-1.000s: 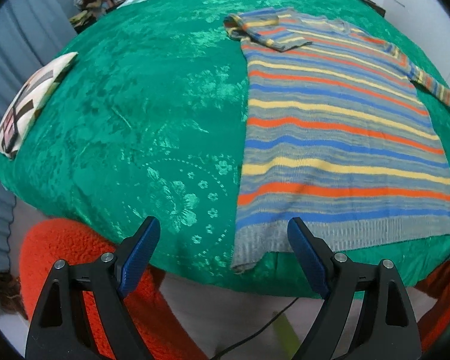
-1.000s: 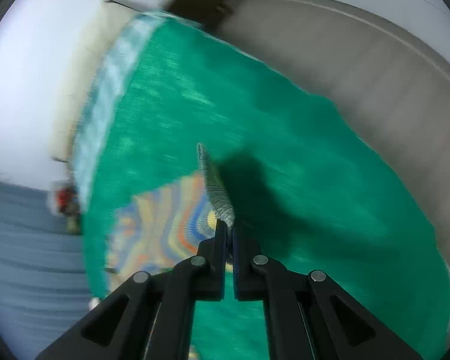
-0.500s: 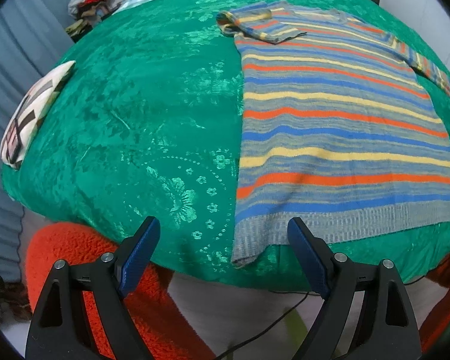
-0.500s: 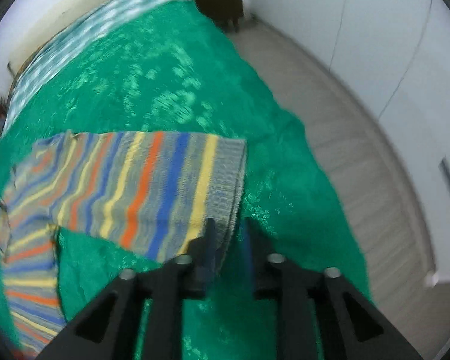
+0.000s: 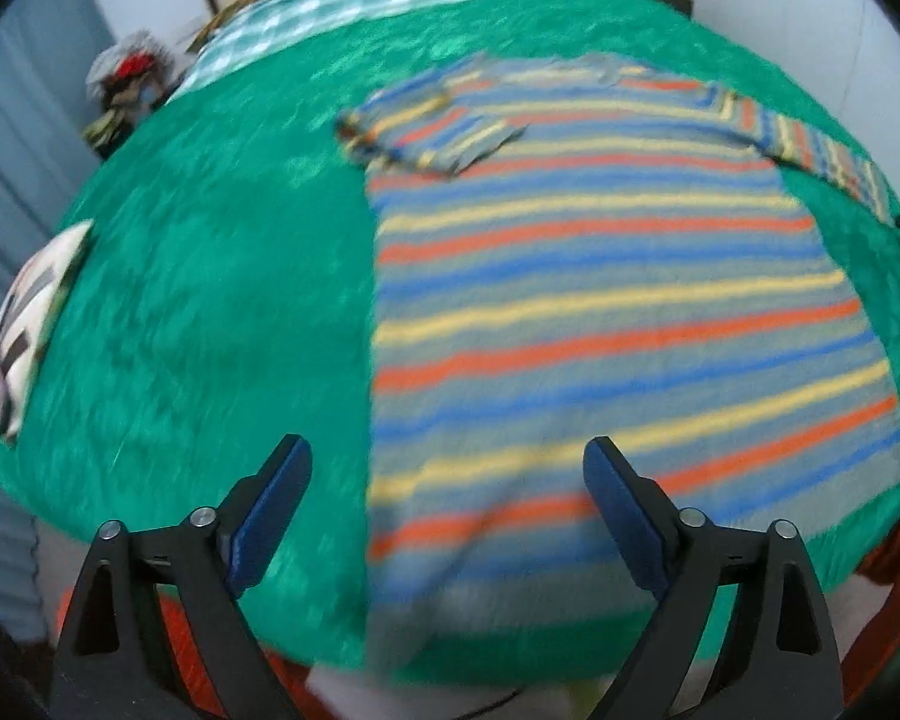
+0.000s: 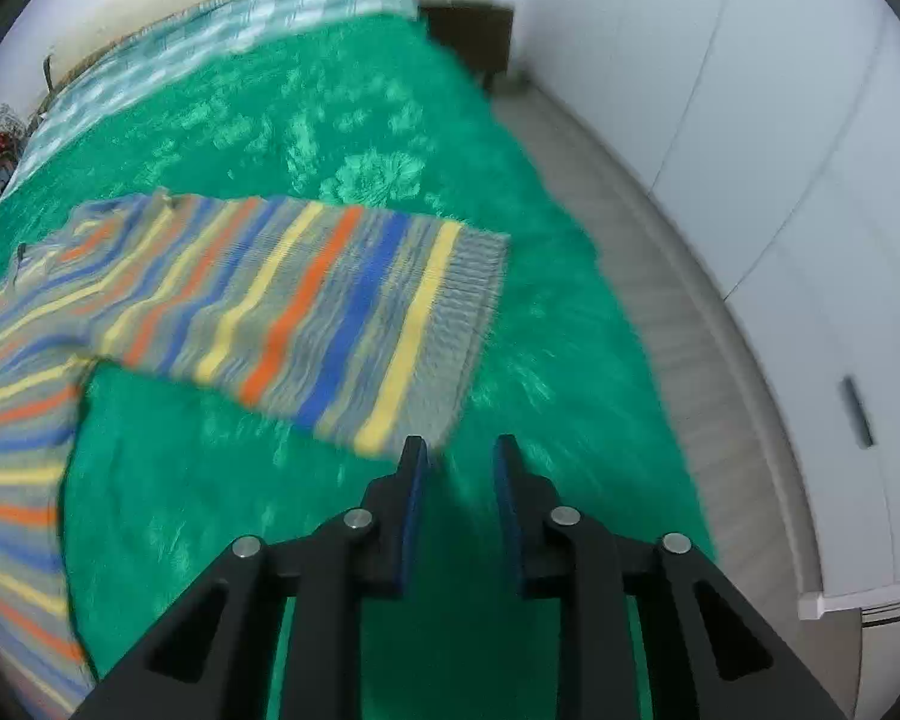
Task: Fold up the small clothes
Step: 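Release the cuff and move the left gripper to the other sleeve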
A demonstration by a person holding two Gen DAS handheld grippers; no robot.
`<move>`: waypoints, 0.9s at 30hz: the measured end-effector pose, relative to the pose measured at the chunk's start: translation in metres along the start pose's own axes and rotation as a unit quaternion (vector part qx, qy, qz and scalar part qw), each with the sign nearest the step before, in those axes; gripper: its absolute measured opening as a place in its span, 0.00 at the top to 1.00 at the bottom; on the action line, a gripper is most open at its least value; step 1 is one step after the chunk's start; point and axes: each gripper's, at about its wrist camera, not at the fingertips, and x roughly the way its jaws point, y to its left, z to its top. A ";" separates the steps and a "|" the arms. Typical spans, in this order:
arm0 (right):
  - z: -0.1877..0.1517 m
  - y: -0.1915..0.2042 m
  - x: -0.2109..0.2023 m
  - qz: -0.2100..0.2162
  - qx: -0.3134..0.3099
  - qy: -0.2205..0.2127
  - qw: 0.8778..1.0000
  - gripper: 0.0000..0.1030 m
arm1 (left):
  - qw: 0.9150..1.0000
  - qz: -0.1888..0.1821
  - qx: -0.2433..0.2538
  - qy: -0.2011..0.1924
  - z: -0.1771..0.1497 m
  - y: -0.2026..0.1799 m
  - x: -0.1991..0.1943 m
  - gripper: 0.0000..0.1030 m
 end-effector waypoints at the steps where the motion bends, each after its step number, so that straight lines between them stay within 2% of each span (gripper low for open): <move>1: -0.009 0.003 -0.014 0.010 0.001 -0.012 1.000 0.67 | 1.000 -0.007 0.003 -0.011 0.009 -0.003 0.007 0.09; 3: -0.033 0.019 -0.049 0.017 -0.007 -0.037 0.999 0.54 | 0.999 -0.011 0.012 -0.033 0.031 -0.009 0.027 0.09; 4: -0.045 0.026 -0.060 0.018 -0.012 -0.048 0.999 0.51 | 0.999 -0.013 0.013 -0.038 0.039 -0.012 0.035 0.09; 8: -0.105 0.066 -0.095 0.021 -0.012 -0.060 0.998 0.51 | 0.999 -0.030 0.006 -0.045 0.065 -0.015 0.083 0.09; 11: -0.144 0.094 -0.104 0.024 0.011 -0.055 0.998 0.49 | 0.998 -0.036 -0.015 -0.043 0.059 -0.010 0.106 0.04; 12: -0.154 0.104 -0.107 0.017 0.006 -0.051 0.999 0.48 | 0.997 -0.042 -0.029 -0.056 0.054 -0.006 0.108 0.02; 16: -0.167 0.141 -0.113 0.014 -0.008 -0.023 1.000 0.48 | 0.994 -0.048 -0.037 -0.089 0.042 -0.007 0.106 0.01; 21: -0.169 0.183 -0.123 -0.001 -0.030 -0.020 0.999 0.45 | 0.995 -0.040 -0.028 -0.085 0.042 -0.010 0.107 0.00; 27: -0.167 0.216 -0.099 -0.018 -0.003 0.032 0.999 0.45 | 0.996 -0.038 -0.026 -0.082 0.043 -0.010 0.109 0.00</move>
